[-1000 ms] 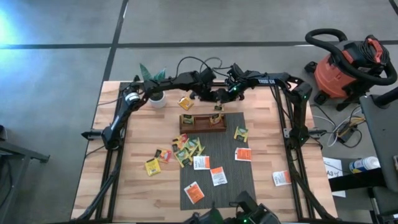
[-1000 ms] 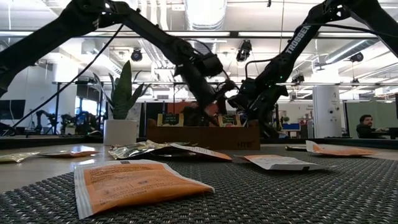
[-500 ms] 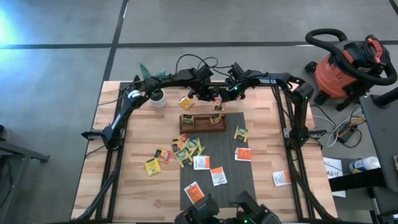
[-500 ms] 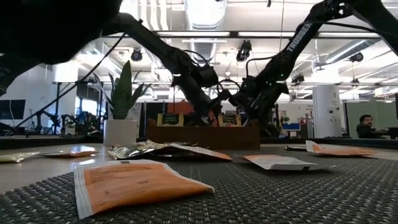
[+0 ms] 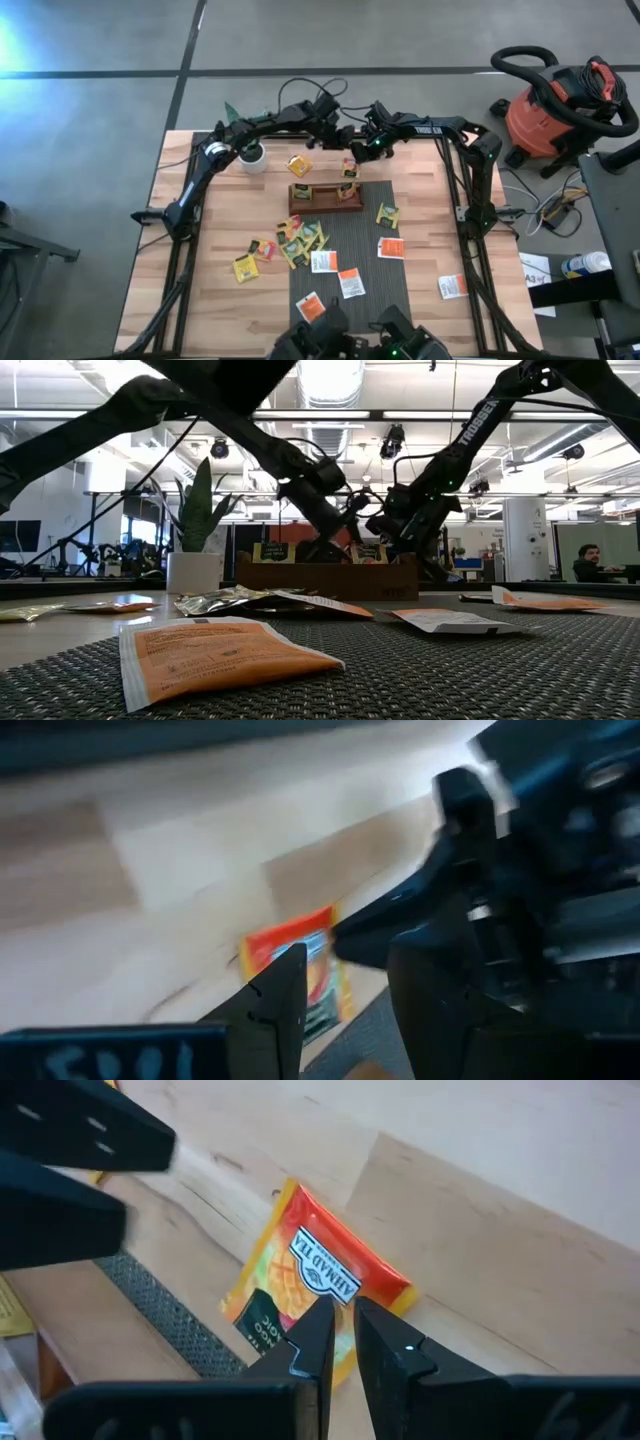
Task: Pick & Place Tea
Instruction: Put the orange tea bag into the right compartment of the wooden organizer
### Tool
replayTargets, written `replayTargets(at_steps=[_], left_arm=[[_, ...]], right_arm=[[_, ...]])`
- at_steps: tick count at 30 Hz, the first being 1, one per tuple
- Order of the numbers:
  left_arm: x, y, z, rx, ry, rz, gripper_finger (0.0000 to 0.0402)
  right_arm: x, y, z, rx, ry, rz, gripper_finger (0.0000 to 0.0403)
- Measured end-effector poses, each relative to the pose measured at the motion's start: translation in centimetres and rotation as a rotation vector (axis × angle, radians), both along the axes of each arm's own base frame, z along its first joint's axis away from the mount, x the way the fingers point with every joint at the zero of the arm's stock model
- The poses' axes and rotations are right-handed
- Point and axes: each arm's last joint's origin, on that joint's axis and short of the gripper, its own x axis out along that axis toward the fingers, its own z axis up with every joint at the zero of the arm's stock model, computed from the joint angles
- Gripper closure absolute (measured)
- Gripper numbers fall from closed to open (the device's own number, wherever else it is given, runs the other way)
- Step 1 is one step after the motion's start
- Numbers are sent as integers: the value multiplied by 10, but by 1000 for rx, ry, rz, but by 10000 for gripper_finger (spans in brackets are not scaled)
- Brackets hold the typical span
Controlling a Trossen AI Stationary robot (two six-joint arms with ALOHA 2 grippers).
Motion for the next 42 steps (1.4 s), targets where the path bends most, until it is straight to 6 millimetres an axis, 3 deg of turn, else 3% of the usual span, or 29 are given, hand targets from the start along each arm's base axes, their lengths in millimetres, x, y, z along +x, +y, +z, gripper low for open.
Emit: replayTargets(at_steps=[14,23,25,29,32,35,40,42], left_arm=[[-4,-12,11,-17,40,-59,267],[6,-34,36,76,-15,-151,267],[9,-40,41,101,-35,-174,267],[14,-52,51,152,-72,-221,267],[18,-59,51,164,-71,-251,267],[21,-69,54,189,-69,-294,267],[21,-80,69,283,-80,-331,267],[20,-84,75,334,-72,-332,267]], right_arm=[[-20,0,-1,-93,225,48,360],[-45,7,28,-263,527,51,360],[-51,12,31,-242,585,76,360],[-63,26,18,-141,658,115,360],[-69,36,9,-120,667,102,360],[-73,50,14,-145,646,46,360],[-75,58,60,-329,409,-125,360],[-77,57,65,-358,373,-147,360]])
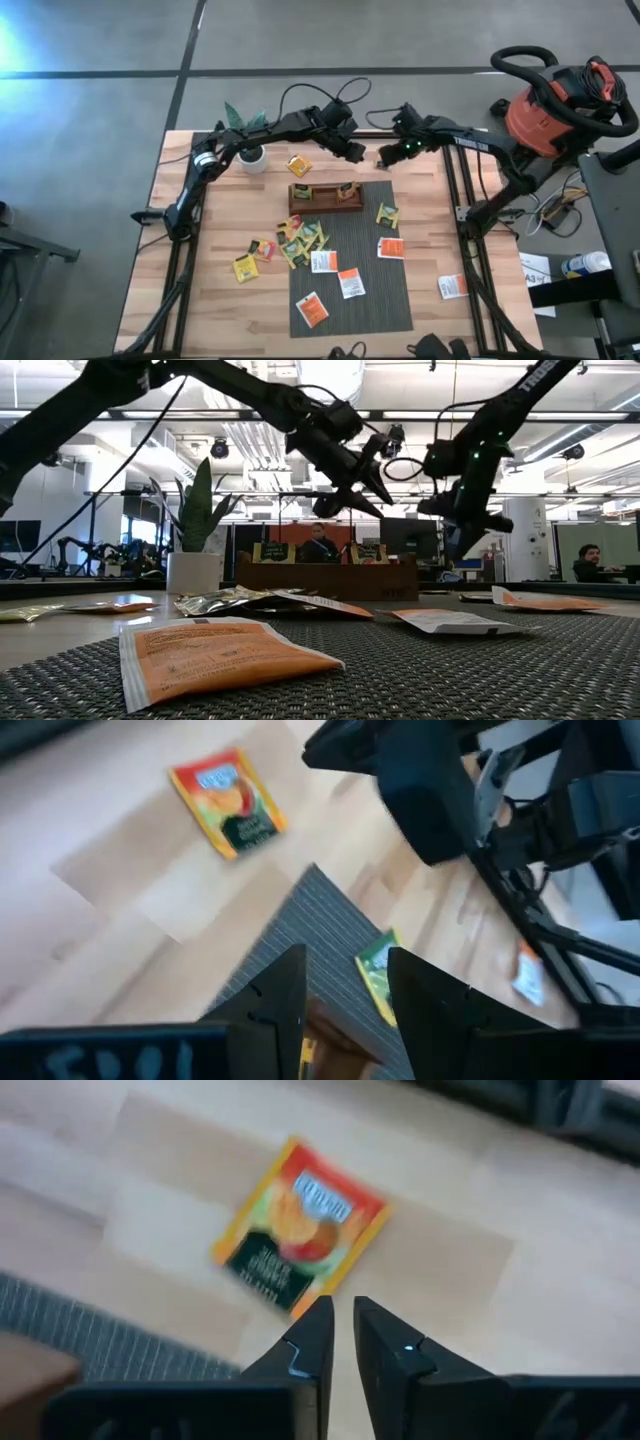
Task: Pick & Place Tea
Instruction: Put the orange tea bag into the right compartment of the wooden organizer
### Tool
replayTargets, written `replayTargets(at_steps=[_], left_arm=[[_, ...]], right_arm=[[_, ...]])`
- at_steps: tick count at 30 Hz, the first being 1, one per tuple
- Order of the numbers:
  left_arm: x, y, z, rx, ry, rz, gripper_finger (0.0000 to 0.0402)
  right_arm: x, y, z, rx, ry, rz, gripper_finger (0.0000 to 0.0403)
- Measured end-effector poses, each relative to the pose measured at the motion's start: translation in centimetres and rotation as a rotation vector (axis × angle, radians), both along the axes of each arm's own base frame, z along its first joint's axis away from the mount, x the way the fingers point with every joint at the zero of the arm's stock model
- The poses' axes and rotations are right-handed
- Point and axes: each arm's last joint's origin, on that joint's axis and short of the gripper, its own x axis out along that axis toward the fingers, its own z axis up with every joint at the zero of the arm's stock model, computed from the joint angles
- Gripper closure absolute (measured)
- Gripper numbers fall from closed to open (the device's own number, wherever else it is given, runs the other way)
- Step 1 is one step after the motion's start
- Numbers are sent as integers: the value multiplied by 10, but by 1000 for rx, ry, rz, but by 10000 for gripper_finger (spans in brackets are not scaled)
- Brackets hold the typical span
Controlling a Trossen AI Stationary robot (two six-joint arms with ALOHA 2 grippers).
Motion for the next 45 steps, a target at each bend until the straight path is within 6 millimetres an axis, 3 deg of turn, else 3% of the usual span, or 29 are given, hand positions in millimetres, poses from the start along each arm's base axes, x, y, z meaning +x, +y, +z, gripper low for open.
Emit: replayTargets(at_steps=[3,7,12,19,28,36,41,45], left_arm=[[-2,-4,9,55,-3,2,267],[-5,-10,20,84,-19,-22,267],[-13,-14,27,131,29,-27,267],[-29,-20,38,233,150,22,267],[-33,-25,45,284,163,11,267],[-30,-32,45,309,162,-27,267],[-27,-42,36,312,185,-67,267],[-24,-54,27,297,218,-105,267]], right_arm=[[1,-5,-2,4,-39,-10,360],[10,-13,-23,119,-44,9,360],[26,-29,-39,108,-28,33,360],[26,-28,-62,184,49,76,360],[-4,16,-53,269,129,43,360],[-40,76,-52,329,157,-57,360],[-48,117,-60,392,129,-107,360],[-44,143,-49,321,90,-157,360]])
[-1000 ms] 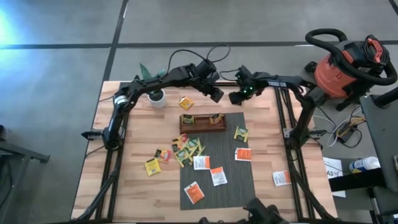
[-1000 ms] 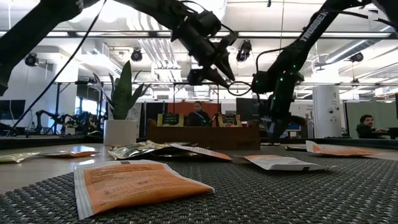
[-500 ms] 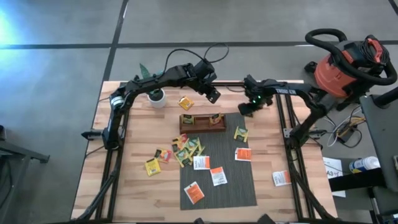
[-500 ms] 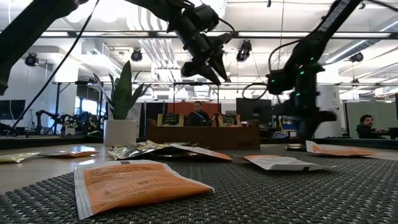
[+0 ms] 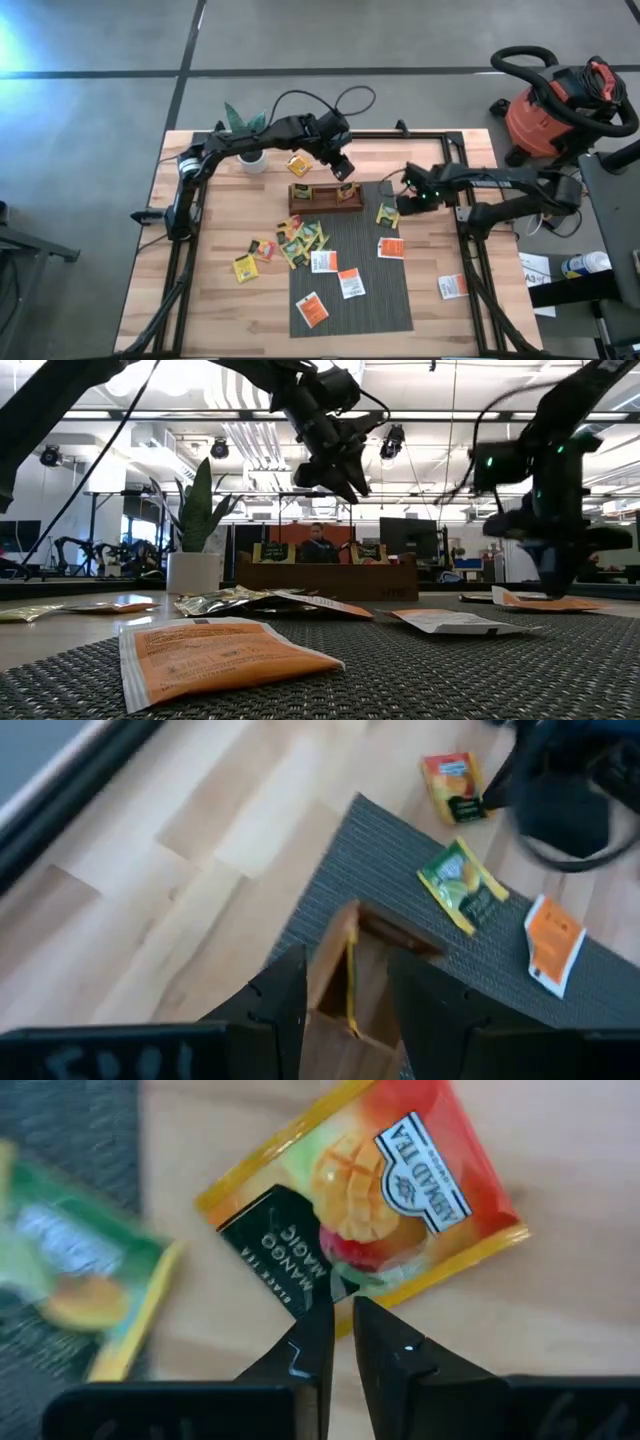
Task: Pick & Place Tea
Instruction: Put the orange tea bag into the right compartment of the wooden organizer
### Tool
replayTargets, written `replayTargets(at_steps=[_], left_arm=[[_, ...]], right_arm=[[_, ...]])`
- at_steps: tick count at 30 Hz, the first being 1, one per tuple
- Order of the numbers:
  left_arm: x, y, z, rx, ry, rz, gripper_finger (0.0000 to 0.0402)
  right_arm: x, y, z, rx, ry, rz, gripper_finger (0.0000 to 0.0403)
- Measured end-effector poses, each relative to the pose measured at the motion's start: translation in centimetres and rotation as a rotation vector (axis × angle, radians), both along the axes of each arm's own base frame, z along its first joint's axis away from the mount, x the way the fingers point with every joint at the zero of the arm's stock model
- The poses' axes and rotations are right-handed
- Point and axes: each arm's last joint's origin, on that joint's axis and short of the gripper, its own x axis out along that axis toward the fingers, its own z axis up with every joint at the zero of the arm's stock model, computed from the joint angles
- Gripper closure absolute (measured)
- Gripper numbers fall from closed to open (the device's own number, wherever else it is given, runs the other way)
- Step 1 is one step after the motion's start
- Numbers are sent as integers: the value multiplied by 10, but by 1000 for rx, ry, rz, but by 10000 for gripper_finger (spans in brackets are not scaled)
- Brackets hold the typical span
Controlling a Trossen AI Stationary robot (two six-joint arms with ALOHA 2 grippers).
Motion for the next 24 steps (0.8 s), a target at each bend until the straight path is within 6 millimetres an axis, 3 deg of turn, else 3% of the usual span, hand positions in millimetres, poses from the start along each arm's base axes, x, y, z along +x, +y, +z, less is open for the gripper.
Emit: replayTargets(at_steps=[9,15,24], left_arm=[[7,-33,-11,-10,32,-79,267],[6,-46,-3,0,3,-107,267],[-1,-65,18,35,-36,-160,267]], right_arm=[[1,37,14,10,0,-43,360],[15,28,32,-204,-27,-104,360],[7,18,-6,-179,156,-103,360]])
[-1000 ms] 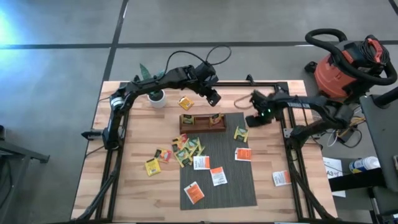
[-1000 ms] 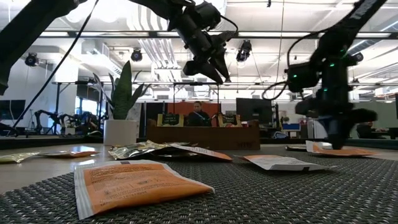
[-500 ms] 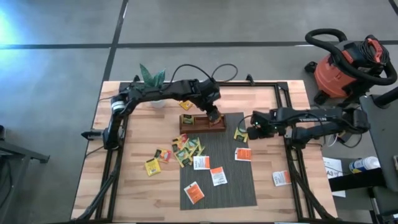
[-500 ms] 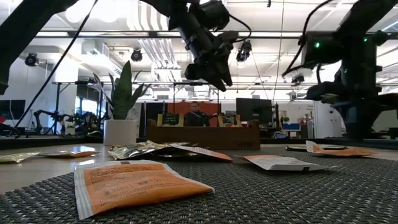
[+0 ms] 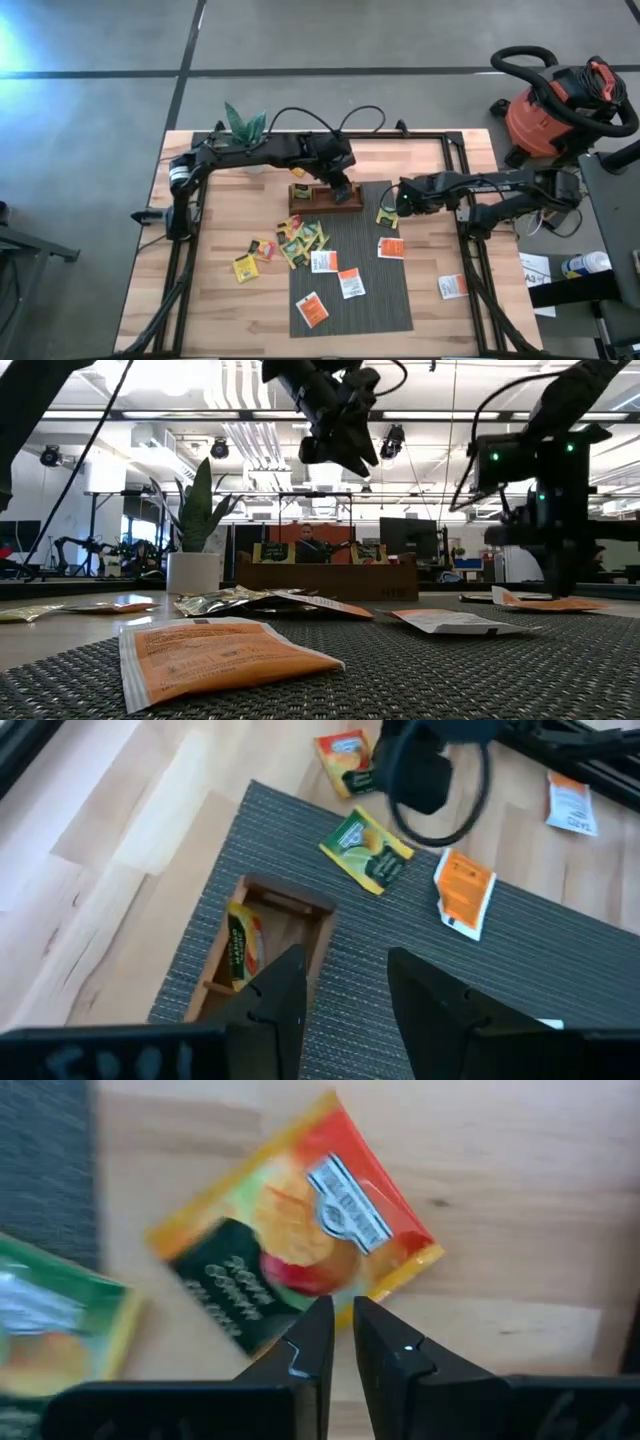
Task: Pick & Place Tea
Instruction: Put the orange tea bag into the right compartment of the wooden organizer
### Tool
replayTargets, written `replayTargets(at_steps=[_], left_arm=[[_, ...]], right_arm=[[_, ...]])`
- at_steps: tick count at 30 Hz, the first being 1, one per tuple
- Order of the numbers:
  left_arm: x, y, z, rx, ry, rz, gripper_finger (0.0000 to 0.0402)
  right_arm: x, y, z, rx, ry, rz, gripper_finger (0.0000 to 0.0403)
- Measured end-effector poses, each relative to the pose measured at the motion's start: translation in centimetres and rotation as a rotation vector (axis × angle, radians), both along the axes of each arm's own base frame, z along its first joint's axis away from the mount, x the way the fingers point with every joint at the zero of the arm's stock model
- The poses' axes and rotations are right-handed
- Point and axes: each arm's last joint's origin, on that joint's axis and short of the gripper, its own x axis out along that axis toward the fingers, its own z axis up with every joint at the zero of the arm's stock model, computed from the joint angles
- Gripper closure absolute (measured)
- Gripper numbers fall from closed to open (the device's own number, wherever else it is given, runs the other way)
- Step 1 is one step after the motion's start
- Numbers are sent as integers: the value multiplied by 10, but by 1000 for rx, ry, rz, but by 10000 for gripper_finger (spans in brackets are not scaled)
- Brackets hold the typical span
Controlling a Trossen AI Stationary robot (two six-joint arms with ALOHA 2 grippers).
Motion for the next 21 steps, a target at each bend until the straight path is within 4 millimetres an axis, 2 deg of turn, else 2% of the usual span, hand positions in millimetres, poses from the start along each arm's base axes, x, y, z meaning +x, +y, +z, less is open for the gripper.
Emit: replayTargets(at_steps=[5,10,21], left_arm=[[-3,-13,4,3,-1,-26,267],[-4,-26,-3,12,39,-39,267],[-3,-71,-27,21,101,-117,267]], right_arm=[[8,-1,-6,10,-42,48,360],[11,5,-5,61,-87,85,360],[17,48,-6,202,-114,151,360]])
